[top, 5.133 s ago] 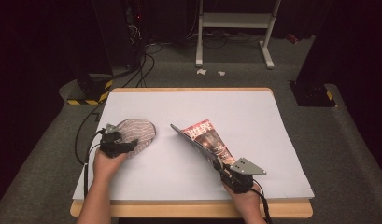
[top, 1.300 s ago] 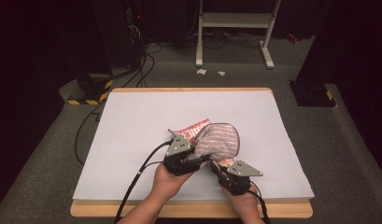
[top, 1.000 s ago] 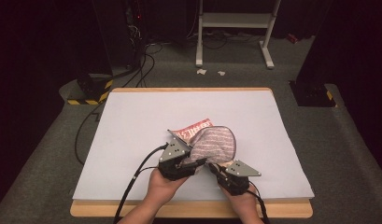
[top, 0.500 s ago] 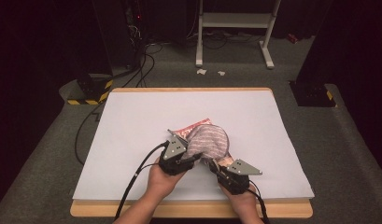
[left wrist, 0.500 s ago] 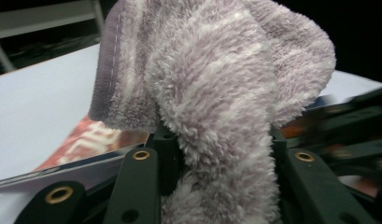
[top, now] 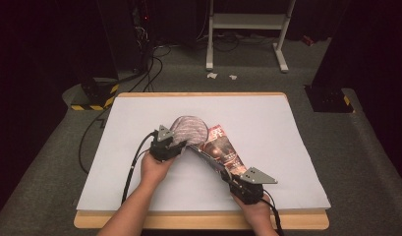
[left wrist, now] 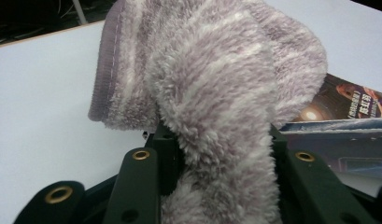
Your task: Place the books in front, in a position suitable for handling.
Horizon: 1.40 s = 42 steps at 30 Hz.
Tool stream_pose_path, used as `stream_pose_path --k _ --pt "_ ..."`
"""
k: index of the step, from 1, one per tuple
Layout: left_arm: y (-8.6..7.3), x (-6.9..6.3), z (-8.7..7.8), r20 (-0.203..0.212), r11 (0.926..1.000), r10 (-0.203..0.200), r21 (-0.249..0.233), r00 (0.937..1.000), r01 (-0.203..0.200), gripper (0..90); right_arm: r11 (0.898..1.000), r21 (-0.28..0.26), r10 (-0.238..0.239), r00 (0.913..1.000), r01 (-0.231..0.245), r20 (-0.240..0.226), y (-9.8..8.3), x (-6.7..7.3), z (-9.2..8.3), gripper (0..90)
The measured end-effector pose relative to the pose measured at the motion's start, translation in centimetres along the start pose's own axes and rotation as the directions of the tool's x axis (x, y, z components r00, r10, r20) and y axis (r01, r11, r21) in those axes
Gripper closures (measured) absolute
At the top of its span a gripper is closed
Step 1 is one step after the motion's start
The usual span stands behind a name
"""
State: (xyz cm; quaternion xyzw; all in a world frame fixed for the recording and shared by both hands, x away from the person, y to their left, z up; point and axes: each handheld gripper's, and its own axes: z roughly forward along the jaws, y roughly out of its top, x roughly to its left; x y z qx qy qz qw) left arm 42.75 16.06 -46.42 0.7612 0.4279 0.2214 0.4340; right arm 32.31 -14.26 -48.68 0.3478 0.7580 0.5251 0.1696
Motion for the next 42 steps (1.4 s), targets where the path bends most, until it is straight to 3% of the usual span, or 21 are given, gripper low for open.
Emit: stream_pose_path --k 2,8,9,11,14,21,22,25,27,31,35,38,41,42 --pt "0.0 -0.2 -0.1 0.002 1.0 0.004 -0.002 1.0 -0.004 61.7 1.0 -0.003 -0.003 1.0 0.003 0.001 0.0 0.0 0.0 83.4" --pt "0.5 -4.4 -2.2 0.088 0.996 0.064 -0.068 0.9941 -0.058 61.7 1.0 -0.009 -0.001 1.0 0.001 0.0 -0.1 -0.1 0.0 83.5" --pt "0.5 -4.4 -2.2 0.088 0.996 0.064 -0.068 0.9941 -0.058 61.6 1.0 -0.009 0.0 1.0 0.0 0.001 -0.1 -0.1 0.0 83.4" --pt "0.7 -6.7 -3.2 0.134 0.9916 0.093 -0.102 0.9866 -0.08 61.5 1.0 -0.009 0.003 1.0 -0.003 0.001 -0.1 0.0 0.0 83.4" --pt "0.8 -8.4 -3.9 0.168 0.9881 0.111 -0.124 0.9796 -0.091 61.2 1.0 -0.009 0.004 1.0 -0.004 0.002 -0.1 0.0 0.0 83.4" --pt "1.2 -10.7 -5.0 0.222 0.9845 0.128 -0.146 0.9665 -0.097 60.5 1.0 -0.01 0.001 1.0 -0.001 0.003 -0.2 -0.1 0.0 83.4" --pt "1.4 -11.4 -5.4 0.234 0.9822 0.145 -0.152 0.9615 -0.111 60.4 1.0 -0.009 -0.001 1.0 0.001 0.004 -0.2 0.0 0.0 83.5" --pt "1.6 -12.2 -5.8 0.249 0.9813 0.154 -0.152 0.9561 -0.119 60.0 1.0 -0.01 0.0 1.0 0.0 0.003 -0.2 0.0 0.1 83.4" --pt "1.8 -12.9 -6.0 0.236 0.9757 0.187 -0.157 0.9537 -0.152 59.8 1.0 -0.012 0.002 1.0 -0.002 0.003 -0.2 0.0 0.0 83.4" --pt "1.8 -12.5 -5.4 0.236 0.9787 0.182 -0.137 0.9545 -0.153 59.9 1.0 -0.008 0.011 0.9999 -0.011 0.001 -0.2 -0.1 0.1 83.5" --pt "1.6 -11.8 -5.0 0.215 0.9772 0.191 -0.134 0.9578 -0.165 60.0 1.0 -0.006 0.009 1.0 -0.009 0.001 -0.2 0.0 0.1 83.5" --pt "1.4 -10.0 -4.1 0.171 0.9818 0.172 -0.11 0.9701 -0.155 60.1 1.0 -0.007 0.015 0.9999 -0.015 0.001 -0.2 0.0 0.1 83.6" --pt "1.3 -8.9 -3.6 0.161 0.9857 0.152 -0.097 0.9753 -0.138 60.2 1.0 -0.01 0.016 0.9999 -0.016 0.001 -0.2 -0.1 0.1 83.6" --pt "1.3 -7.7 -3.1 0.15 0.9899 0.13 -0.076 0.9802 -0.119 60.2 1.0 -0.012 0.015 0.9999 -0.015 0.003 -0.1 -0.1 0.1 83.6"
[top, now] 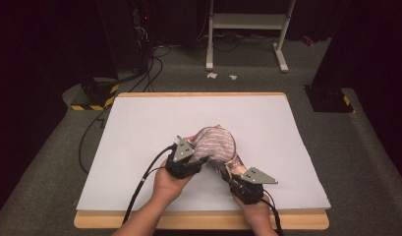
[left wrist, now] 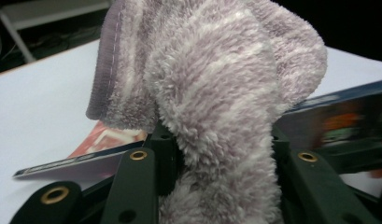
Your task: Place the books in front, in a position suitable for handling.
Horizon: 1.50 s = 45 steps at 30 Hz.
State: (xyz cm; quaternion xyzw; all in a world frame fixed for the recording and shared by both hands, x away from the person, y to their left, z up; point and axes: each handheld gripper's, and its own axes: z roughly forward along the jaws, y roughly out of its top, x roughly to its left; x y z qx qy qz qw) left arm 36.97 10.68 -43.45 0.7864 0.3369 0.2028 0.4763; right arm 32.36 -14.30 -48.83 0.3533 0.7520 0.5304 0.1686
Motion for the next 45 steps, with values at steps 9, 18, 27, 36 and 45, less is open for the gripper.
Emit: stream_pose_path --k 9,18,27,36,45 --pt "-0.9 4.1 1.4 -0.063 0.9981 -0.039 0.045 0.9973 0.042 60.3 1.0 -0.008 0.008 1.0 -0.008 0.002 0.1 -0.2 -0.1 83.7" --pt "-2.5 8.7 2.6 -0.162 0.9891 -0.091 0.1 0.9826 0.108 60.6 1.0 -0.013 0.002 1.0 -0.002 0.001 0.2 -0.2 -0.3 83.7" --pt "-3.4 10.7 3.2 -0.221 0.9852 -0.077 0.133 0.9722 0.108 60.6 1.0 -0.012 -0.015 0.9999 0.015 0.001 0.2 0.0 -0.3 83.6" --pt "-3.8 12.9 3.6 -0.283 0.9778 -0.104 0.146 0.9534 0.15 60.5 1.0 -0.021 -0.016 0.9999 0.016 0.003 0.2 -0.1 -0.4 83.5" --pt "-3.7 14.3 0.6 -0.299 0.9762 -0.146 0.111 0.9431 0.186 60.5 1.0 -0.019 -0.02 0.9998 0.02 0.006 0.0 0.0 -0.4 83.5"
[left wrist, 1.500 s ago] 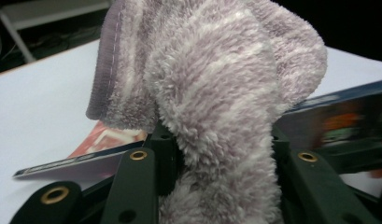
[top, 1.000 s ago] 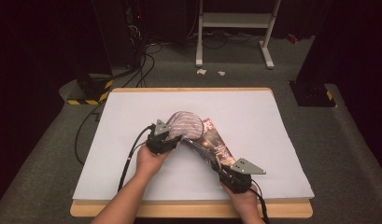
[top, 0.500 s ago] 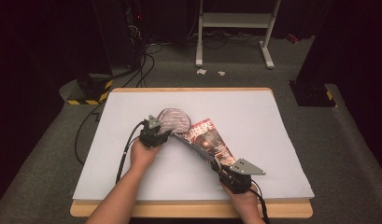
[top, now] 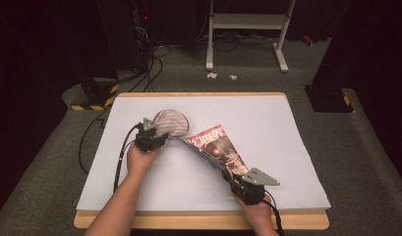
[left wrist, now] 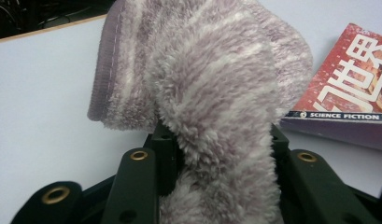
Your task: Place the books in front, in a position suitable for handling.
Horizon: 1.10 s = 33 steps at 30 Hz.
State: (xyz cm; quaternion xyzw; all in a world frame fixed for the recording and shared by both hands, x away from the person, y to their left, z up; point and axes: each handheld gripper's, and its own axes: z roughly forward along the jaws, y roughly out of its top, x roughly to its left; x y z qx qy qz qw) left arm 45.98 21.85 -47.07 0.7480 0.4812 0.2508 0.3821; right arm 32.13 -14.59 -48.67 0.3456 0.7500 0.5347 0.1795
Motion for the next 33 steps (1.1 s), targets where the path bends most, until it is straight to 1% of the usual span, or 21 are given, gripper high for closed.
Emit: stream_pose_path --k 3,6,7,9,10,11,12,14,16,17,18,19,24,25,26,27,28,29,30,31,33 --pt "-0.4 0.9 -1.4 -0.004 0.9999 -0.016 -0.004 0.9999 0.016 60.5 1.0 0.0 -0.002 1.0 0.002 0.001 0.0 0.0 0.0 83.4" --pt "-0.7 1.2 -1.9 -0.01 0.9998 -0.021 -0.003 0.9997 0.021 60.5 1.0 0.001 -0.002 1.0 0.002 0.001 0.0 0.0 0.0 83.4" --pt "-1.0 1.6 -2.6 -0.009 0.9995 -0.03 0.003 0.9995 0.03 60.5 1.0 0.001 -0.002 1.0 0.002 0.001 0.0 0.0 0.0 83.4" --pt "-1.4 1.8 -3.4 -0.003 0.9991 -0.042 -0.01 0.9991 0.042 60.5 1.0 0.001 -0.003 1.0 0.003 0.002 0.0 0.0 0.0 83.3" --pt "-1.4 1.8 -3.4 -0.003 0.9991 -0.042 -0.01 0.9991 0.042 60.5 1.0 0.001 -0.003 1.0 0.003 0.002 0.0 0.0 0.0 83.3" --pt "-1.8 2.0 -4.2 -0.01 0.9988 -0.047 -0.011 0.9988 0.047 60.5 1.0 0.001 -0.005 1.0 0.005 0.001 0.0 0.0 0.0 83.3" --pt "-1.8 2.0 -4.2 -0.01 0.9988 -0.047 -0.011 0.9988 0.047 60.5 1.0 0.001 -0.005 1.0 0.005 0.001 0.0 0.0 0.0 83.3" --pt "-2.4 2.4 -5.0 -0.029 0.9989 -0.047 -0.004 0.9984 0.047 60.5 1.0 0.001 -0.007 1.0 0.007 0.001 0.0 0.1 0.1 83.3" --pt "-2.5 2.5 -5.1 -0.03 0.9988 -0.049 -0.001 0.9983 0.049 60.5 1.0 0.003 -0.01 0.9999 0.01 0.003 0.0 0.1 0.1 83.2" --pt "-2.9 2.9 -5.4 -0.044 0.9985 -0.052 0.014 0.9977 0.052 60.5 1.0 0.004 -0.01 0.9999 0.01 0.003 0.0 0.1 0.1 83.2" --pt "-2.9 2.9 -5.4 -0.044 0.9985 -0.052 0.014 0.9977 0.052 60.4 1.0 0.004 -0.01 0.9999 0.01 0.003 0.0 0.1 0.1 83.2" --pt "-3.3 3.1 -5.5 -0.047 0.9976 -0.064 0.024 0.9968 0.065 60.4 1.0 0.006 -0.008 1.0 0.008 0.001 0.0 0.1 0.1 82.9" --pt "-4.2 3.6 -5.7 -0.055 0.9958 -0.077 0.046 0.9955 0.08 60.0 1.0 0.008 -0.012 0.9999 0.012 0.001 -0.1 0.1 0.1 82.8" --pt "-4.7 3.9 -5.8 -0.063 0.9946 -0.089 0.049 0.9941 0.092 59.8 1.0 0.008 -0.011 0.9999 0.011 0.002 -0.1 0.1 0.1 82.8" --pt "-4.7 3.9 -5.8 -0.063 0.9946 -0.089 0.049 0.9941 0.092 59.7 1.0 0.008 -0.011 0.9999 0.011 0.002 -0.1 0.1 0.1 82.8" --pt "-5.1 4.2 -5.7 -0.064 0.9923 -0.106 0.057 0.9923 0.11 59.4 1.0 0.008 -0.011 0.9999 0.011 0.002 -0.1 0.1 0.1 82.8" --pt "-5.1 4.2 -5.7 -0.064 0.9923 -0.106 0.057 0.9923 0.11 59.2 1.0 0.008 -0.011 0.9999 0.011 0.002 -0.1 0.1 0.1 82.8" --pt "-5.5 4.5 -5.6 -0.061 0.9902 -0.116 0.071 0.9914 0.12 58.8 1.0 0.009 -0.011 0.9999 0.011 0.002 -0.1 0.1 0.1 82.8" --pt "-5.5 4.5 -5.6 -0.061 0.9902 -0.116 0.071 0.9914 0.12 58.3 1.0 0.009 -0.011 0.9999 0.011 0.002 -0.1 0.1 0.1 82.8" --pt "-5.8 4.6 -5.5 -0.052 0.988 -0.128 0.081 0.9904 0.132 57.6 1.0 0.009 -0.012 0.9999 0.012 0.002 -0.1 0.1 0.1 82.8" --pt "-6.1 4.8 -5.5 -0.051 0.9866 -0.135 0.085 0.9895 0.139 56.3 1.0 0.008 -0.011 0.9999 0.011 0.001 -0.1 0.1 0.1 82.7"
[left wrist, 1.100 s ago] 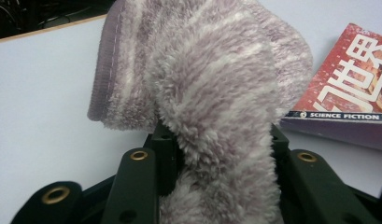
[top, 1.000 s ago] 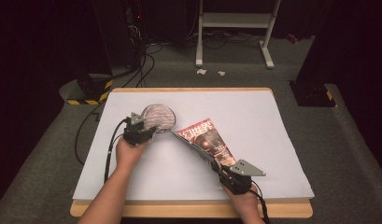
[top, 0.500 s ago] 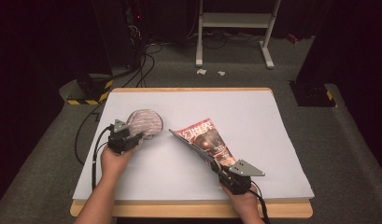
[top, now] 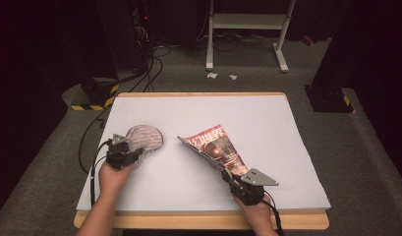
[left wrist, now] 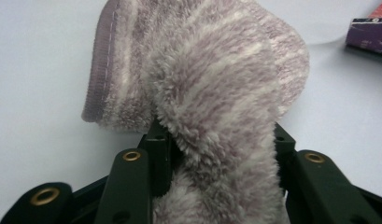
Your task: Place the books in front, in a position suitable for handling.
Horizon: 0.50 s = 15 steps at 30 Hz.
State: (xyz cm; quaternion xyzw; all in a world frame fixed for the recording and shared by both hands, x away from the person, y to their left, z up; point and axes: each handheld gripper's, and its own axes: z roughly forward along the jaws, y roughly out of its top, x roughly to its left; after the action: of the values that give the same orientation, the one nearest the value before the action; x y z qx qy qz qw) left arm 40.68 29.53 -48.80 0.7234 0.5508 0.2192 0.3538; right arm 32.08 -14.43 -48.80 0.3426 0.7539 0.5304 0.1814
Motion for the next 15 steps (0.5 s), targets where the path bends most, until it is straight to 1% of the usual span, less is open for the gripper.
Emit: stream_pose_path --k 2,5,6,7,8,10,11,12,13,14,15 --pt "-0.2 0.2 0.1 0.007 0.9998 -0.019 0.004 0.9998 0.018 55.6 1.0 0.0 0.001 1.0 -0.001 0.0 0.0 0.0 0.0 82.7" --pt "-0.4 0.4 0.2 0.014 0.9997 -0.025 0.005 0.9996 0.025 52.9 1.0 0.001 0.003 1.0 -0.003 -0.001 0.0 0.0 0.0 82.6" --pt "-0.4 0.4 0.2 0.014 0.9997 -0.025 0.005 0.9996 0.025 50.3 1.0 0.002 0.003 1.0 -0.003 -0.002 -0.1 0.0 0.0 82.6" --pt "-0.4 0.4 0.2 0.017 0.9995 -0.031 0.005 0.9994 0.031 50.3 1.0 0.002 0.003 1.0 -0.003 -0.002 -0.1 0.0 0.0 82.6" --pt "-0.4 0.4 0.1 0.024 0.9992 -0.039 0.002 0.999 0.039 43.0 1.0 0.004 0.005 1.0 -0.005 -0.003 -0.1 0.0 0.0 82.6" --pt "-0.4 0.3 0.0 0.024 0.9994 -0.036 0.002 0.9991 0.036 35.3 1.0 0.003 0.005 1.0 -0.005 -0.003 -0.1 0.0 0.0 82.5" --pt "-0.4 0.3 -0.1 0.023 0.9995 -0.032 0.0 0.9992 0.032 35.3 1.0 0.003 0.005 1.0 -0.005 -0.003 -0.1 0.0 0.0 82.5" --pt "-0.3 0.1 -0.4 0.025 0.9997 -0.02 -0.011 0.9995 0.021 29.5 1.0 0.003 0.004 1.0 -0.004 -0.003 -0.1 0.0 0.0 82.5" --pt "-0.3 0.1 -0.4 0.025 0.9997 -0.02 -0.011 0.9995 0.021 27.3 1.0 0.003 0.004 1.0 -0.004 -0.003 -0.1 0.0 0.0 82.5" --pt "-0.2 -0.2 -0.9 0.018 0.9995 -0.008 -0.03 0.9998 0.008 24.3 1.0 0.003 0.003 1.0 -0.003 -0.002 -0.1 0.0 0.0 82.5" --pt "-0.2 -0.2 -0.9 0.018 0.9995 -0.008 -0.03 0.9998 0.008 22.6 1.0 0.003 0.003 1.0 -0.003 -0.002 -0.1 0.0 0.0 82.5"
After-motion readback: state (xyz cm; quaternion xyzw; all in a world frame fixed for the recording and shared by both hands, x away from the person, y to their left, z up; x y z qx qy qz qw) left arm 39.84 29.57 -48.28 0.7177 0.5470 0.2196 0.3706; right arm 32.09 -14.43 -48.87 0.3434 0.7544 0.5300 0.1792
